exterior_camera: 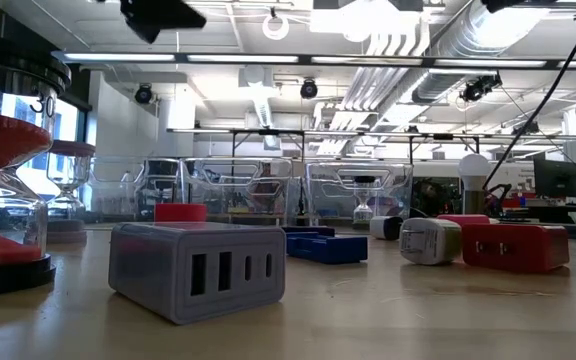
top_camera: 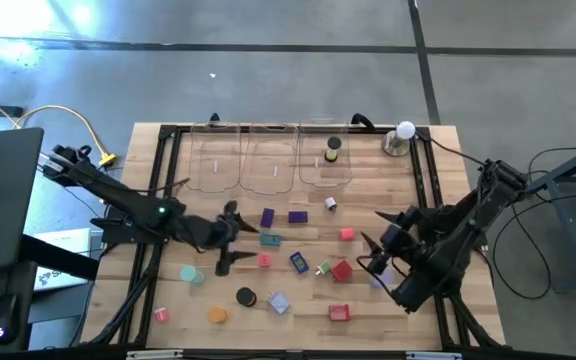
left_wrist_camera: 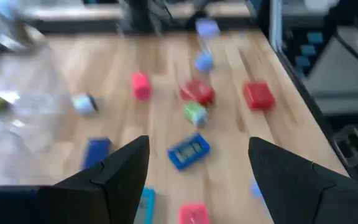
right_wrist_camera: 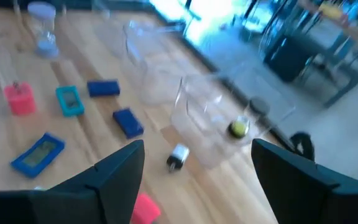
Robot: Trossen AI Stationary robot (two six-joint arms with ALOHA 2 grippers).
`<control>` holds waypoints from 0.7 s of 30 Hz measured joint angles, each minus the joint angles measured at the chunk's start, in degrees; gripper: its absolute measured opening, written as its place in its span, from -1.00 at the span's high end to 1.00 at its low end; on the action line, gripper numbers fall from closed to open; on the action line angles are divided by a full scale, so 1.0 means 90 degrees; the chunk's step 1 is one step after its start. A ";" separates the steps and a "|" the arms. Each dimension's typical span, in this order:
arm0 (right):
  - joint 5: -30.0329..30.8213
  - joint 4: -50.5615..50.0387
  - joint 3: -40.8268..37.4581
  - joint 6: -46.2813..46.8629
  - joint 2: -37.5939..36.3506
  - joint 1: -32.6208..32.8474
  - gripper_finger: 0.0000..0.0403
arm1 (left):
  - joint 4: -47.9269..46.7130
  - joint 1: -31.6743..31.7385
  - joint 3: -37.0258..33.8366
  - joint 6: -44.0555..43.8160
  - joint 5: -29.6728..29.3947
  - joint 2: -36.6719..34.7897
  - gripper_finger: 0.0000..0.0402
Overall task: Pick & Place Office items
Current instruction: Put the middle pink charger adapter into the left transparent bin
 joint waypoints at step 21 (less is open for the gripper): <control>0.1235 0.0478 -0.0808 0.0033 0.0000 -0.0024 -0.42 | 0.0143 0.0056 0.0001 0.0560 -0.0157 0.1853 -0.33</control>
